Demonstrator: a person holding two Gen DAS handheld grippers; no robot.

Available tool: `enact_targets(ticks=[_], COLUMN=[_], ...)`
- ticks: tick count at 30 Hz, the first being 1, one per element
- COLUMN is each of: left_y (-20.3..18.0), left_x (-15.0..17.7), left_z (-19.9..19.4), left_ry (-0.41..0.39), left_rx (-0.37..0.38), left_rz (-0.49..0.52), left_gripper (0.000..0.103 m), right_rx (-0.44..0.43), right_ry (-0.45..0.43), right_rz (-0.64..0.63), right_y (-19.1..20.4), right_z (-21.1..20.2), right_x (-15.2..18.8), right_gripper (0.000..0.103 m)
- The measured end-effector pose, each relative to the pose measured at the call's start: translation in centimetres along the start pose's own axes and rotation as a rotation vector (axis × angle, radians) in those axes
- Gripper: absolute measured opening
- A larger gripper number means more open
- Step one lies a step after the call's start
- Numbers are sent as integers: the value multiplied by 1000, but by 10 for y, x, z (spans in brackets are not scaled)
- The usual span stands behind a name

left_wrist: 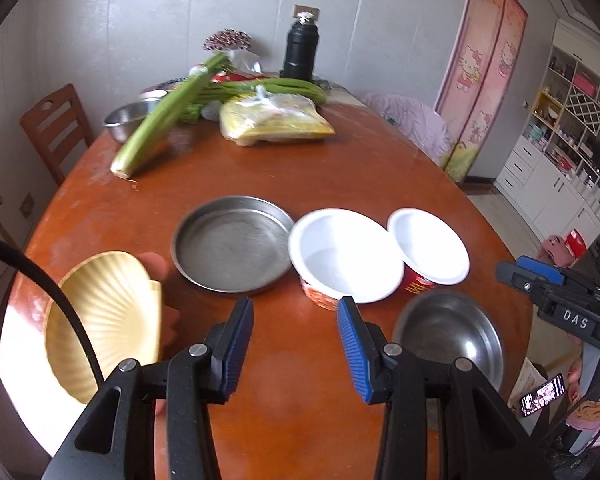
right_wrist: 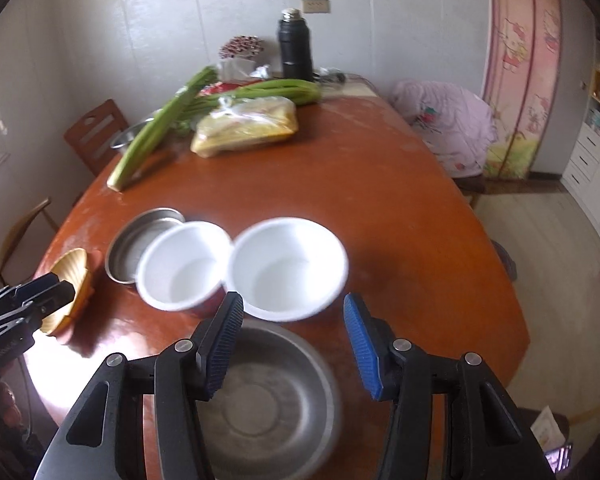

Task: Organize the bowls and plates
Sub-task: 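Grasp the large steel bowl rim with the right gripper and lift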

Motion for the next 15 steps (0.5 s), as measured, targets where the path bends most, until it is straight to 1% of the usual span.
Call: enact_targets(ticks=[4, 8, 15], left_y=[-19, -35, -56], left_x=[9, 18, 30], left_z=[14, 24, 36], left_ry=[33, 62, 99], left_rx=[15, 34, 50], left_rz=[7, 14, 22], left_gripper=[44, 44, 46], right_rx=[0, -31, -69], right_ry=[42, 83, 119], right_rz=[-35, -63, -88], right_y=[-9, -13, -11], right_z=[5, 11, 23], right_x=[19, 39, 55], right_gripper=[54, 54, 54])
Point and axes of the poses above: each gripper's, at about its wrist camera, not at the fingertips, and z roughly the way its jaws point, y to its left, x to its underside, the point moved 4 cm from there along z, roughly the way its jaws point, and after that the axes turned 4 degrees about -y, right-handed, at the moved point
